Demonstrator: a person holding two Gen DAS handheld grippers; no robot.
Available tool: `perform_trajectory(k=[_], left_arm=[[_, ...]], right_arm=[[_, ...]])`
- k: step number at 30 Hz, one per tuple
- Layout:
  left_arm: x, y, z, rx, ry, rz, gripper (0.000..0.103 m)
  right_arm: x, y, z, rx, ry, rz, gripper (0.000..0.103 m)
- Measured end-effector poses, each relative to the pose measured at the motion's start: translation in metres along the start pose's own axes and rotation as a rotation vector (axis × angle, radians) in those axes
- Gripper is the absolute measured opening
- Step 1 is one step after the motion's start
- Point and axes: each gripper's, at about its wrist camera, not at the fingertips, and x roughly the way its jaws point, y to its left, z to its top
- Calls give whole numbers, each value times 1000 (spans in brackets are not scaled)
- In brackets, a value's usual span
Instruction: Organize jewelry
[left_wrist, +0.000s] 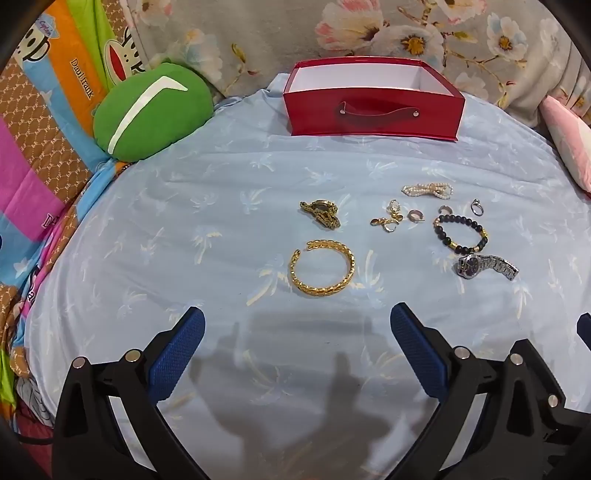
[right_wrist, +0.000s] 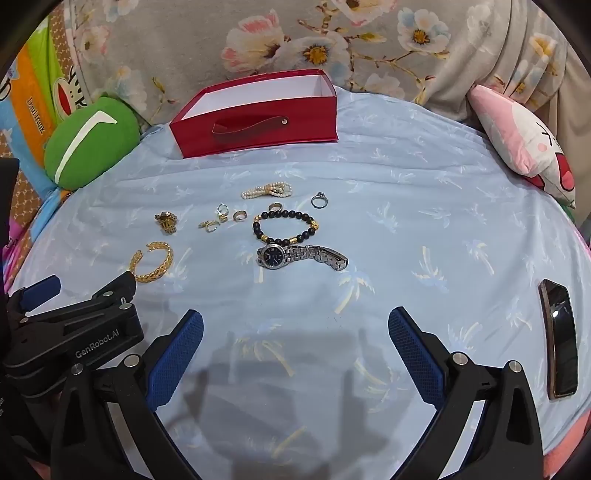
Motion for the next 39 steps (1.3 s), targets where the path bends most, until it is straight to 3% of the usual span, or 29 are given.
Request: perform_trajectory(k=[8,39], left_arm=[[1,17,-6,-15,1,-7,98],[0,1,-5,-11,0,11,98]], right_arm=[[-1,4,-3,-7,-2,-8,98],[-1,3,-4,-10,-8,-15,98]])
